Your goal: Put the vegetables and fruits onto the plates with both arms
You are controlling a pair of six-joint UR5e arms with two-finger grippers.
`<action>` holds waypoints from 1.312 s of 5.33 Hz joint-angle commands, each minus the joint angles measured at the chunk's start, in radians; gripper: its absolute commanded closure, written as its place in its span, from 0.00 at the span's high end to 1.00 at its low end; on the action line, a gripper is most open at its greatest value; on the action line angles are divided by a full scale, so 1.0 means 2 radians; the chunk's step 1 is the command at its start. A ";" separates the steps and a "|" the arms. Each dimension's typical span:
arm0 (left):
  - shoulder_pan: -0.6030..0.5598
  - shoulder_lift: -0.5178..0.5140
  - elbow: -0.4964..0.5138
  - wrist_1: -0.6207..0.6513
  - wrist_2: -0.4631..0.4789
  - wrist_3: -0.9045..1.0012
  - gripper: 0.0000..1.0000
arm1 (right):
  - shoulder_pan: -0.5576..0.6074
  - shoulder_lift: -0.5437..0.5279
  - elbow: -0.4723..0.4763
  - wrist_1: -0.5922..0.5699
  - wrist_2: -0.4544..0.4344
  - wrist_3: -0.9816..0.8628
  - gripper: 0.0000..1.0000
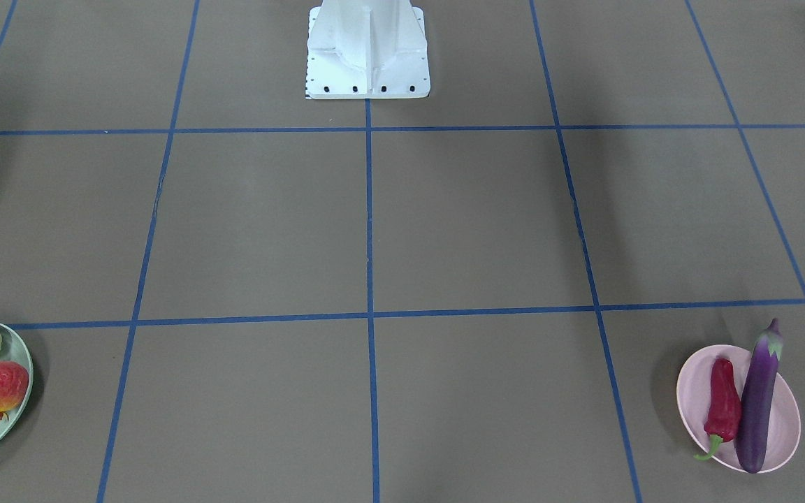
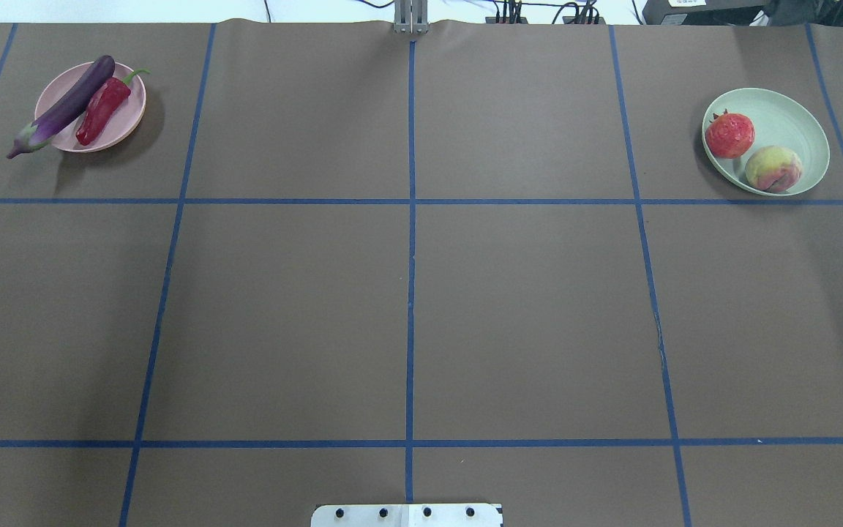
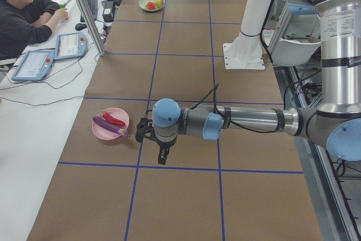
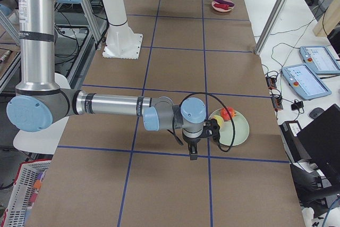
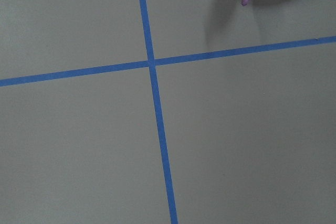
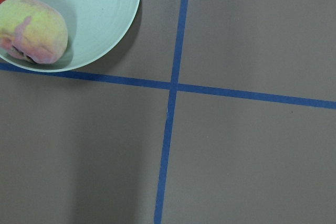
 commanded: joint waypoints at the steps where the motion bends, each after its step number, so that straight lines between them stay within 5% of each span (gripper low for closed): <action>1: 0.000 0.000 -0.002 -0.001 0.001 -0.001 1.00 | 0.000 0.000 -0.001 0.000 0.000 0.000 1.00; 7: -0.002 0.013 -0.001 0.000 -0.003 -0.003 1.00 | 0.001 0.000 0.008 0.000 0.006 -0.001 1.00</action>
